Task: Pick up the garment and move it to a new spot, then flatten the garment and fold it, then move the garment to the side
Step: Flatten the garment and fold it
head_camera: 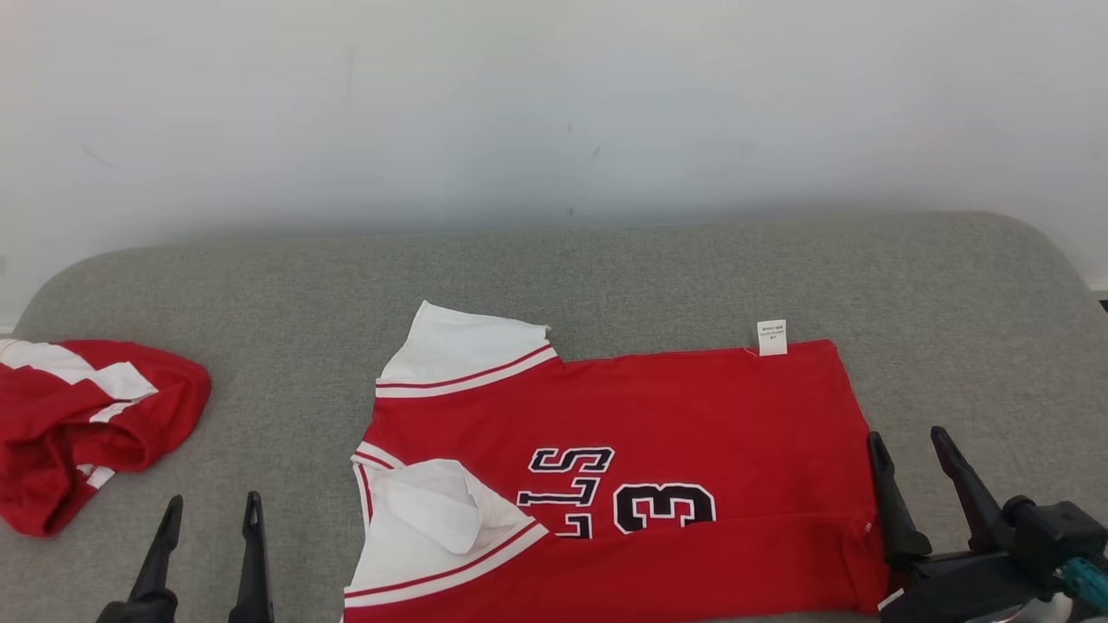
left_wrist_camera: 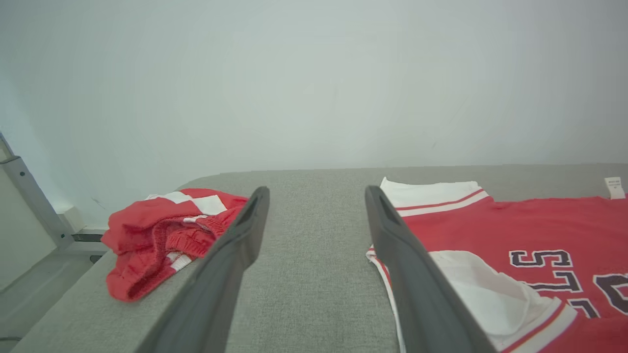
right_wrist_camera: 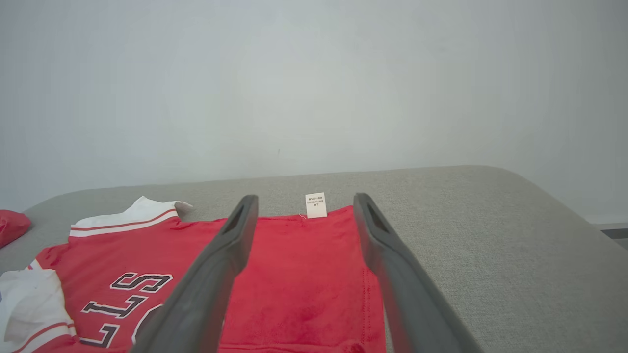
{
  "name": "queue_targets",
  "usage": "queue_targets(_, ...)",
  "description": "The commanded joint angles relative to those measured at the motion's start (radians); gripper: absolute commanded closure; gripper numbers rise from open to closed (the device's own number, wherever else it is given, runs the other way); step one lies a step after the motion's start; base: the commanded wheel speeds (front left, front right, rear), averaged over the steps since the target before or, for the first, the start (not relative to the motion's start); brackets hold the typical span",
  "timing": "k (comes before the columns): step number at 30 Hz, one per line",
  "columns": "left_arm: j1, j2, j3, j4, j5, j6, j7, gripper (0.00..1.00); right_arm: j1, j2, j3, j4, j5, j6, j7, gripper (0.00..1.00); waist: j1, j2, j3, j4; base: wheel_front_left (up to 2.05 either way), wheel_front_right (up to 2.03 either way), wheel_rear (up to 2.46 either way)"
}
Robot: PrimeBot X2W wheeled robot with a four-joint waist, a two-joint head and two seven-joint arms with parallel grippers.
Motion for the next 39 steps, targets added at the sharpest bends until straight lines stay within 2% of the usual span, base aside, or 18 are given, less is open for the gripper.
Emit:
queue_targets(1, -0.012, 0.016, -0.008, 0.007, 0.025, 0.001, -0.003, 0.00, -0.009, 0.011, 0.005, 0.010, -0.017, -0.002, -0.015, 0.00, 0.0000, 0.0000, -0.003, -0.004, 0.00, 0.00, 0.00)
queue_targets(8, -0.032, 0.051, 0.016, 0.020, 0.032, 0.005, -0.003, 0.00, -0.042, 0.055, 0.016, 0.069, -0.067, -0.002, -0.062, 0.00, 0.0000, 0.0000, -0.008, -0.016, 0.00, 0.00, 0.00)
queue_targets(14, 0.001, 0.039, 0.084, -0.003, 0.000, 0.020, -0.003, 0.00, -0.056, 0.075, -0.003, 0.096, -0.090, -0.002, -0.083, 0.00, 0.0000, 0.0000, -0.004, -0.020, 0.00, 0.00, 0.00)
queue_targets(24, 0.067, 0.026, 0.147, -0.020, 0.018, -0.024, -0.003, 0.00, -0.044, 0.092, -0.019, 0.115, -0.130, -0.002, -0.099, 0.00, 0.0000, 0.0000, -0.006, -0.012, 0.00, 0.00, 0.00)
queue_targets(29, 0.080, 0.045, 0.124, -0.019, 0.079, -0.036, -0.003, 0.00, -0.032, 0.100, -0.018, 0.112, -0.158, -0.002, -0.097, 0.00, 0.0000, 0.0000, -0.011, -0.007, 0.00, 0.00, 0.00)
queue_targets(39, 0.086, 0.030, 0.108, -0.019, 0.096, -0.048, -0.003, 0.00, -0.003, 0.115, -0.012, 0.074, -0.189, -0.002, -0.073, 0.00, 0.0000, 0.0000, -0.018, -0.001, 0.00, 0.00, 0.00)
